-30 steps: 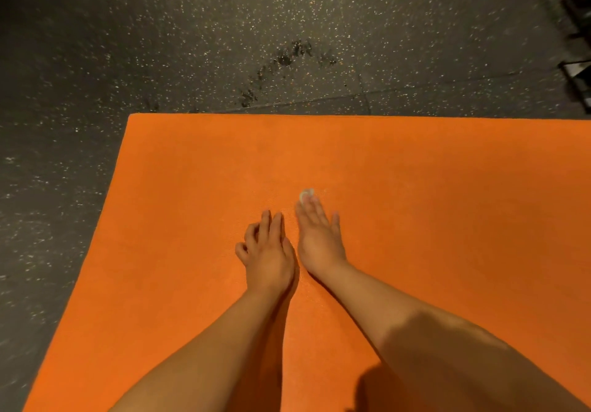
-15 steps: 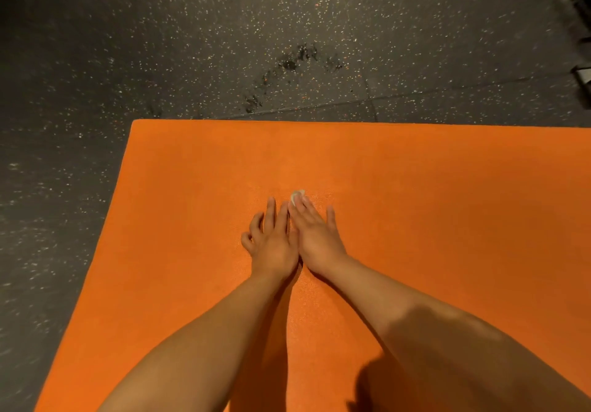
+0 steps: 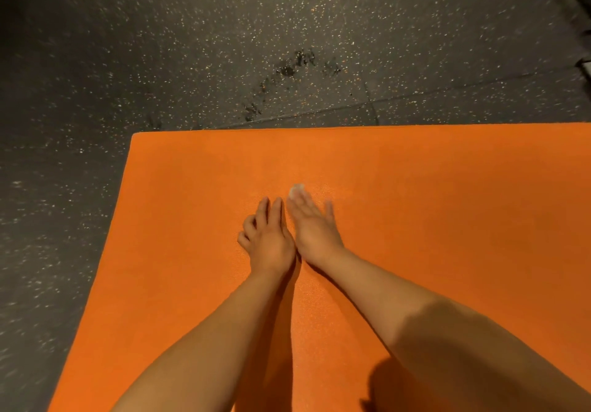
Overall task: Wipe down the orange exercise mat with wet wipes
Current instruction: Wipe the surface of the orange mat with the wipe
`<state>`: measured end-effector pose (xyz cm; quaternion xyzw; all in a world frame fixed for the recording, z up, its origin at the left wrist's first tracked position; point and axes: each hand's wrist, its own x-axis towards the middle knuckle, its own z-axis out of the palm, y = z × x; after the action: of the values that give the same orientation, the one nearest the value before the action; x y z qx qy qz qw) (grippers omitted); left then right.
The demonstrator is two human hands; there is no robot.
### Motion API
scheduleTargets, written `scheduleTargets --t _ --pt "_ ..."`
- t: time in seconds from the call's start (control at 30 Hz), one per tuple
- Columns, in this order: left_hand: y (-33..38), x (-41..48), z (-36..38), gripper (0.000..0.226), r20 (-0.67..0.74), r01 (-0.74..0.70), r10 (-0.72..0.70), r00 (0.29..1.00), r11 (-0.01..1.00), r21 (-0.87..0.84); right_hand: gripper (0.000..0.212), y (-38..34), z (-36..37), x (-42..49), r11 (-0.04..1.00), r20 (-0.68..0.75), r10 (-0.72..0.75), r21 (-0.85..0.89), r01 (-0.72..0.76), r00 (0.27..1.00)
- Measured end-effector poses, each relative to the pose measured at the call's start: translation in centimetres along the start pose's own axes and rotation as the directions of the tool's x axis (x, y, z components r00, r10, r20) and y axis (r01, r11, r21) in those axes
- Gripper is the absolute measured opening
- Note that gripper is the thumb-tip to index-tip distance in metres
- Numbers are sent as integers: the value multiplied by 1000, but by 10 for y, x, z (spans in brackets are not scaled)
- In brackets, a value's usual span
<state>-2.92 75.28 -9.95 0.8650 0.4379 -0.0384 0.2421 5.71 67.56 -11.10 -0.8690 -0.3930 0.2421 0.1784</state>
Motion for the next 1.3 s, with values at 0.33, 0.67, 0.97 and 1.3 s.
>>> scheduleTargets --t 0.33,0.67,0.97,1.3 --pt "-8 2 2 50 38 -36 32 999 994 106 84 55 -28 -2 929 -241 354 -20 -369 904" --pt "-1 5 -6 53 71 -52 40 997 983 174 71 17 -7 5 995 -27 -14 -100 11 1000" --pt "6 19 -8 54 47 -65 58 997 986 156 76 31 -20 16 967 -173 253 26 -252 952" --pt "32 47 8 56 100 -134 123 987 984 116 76 83 -47 23 920 -270 355 -70 -386 895"
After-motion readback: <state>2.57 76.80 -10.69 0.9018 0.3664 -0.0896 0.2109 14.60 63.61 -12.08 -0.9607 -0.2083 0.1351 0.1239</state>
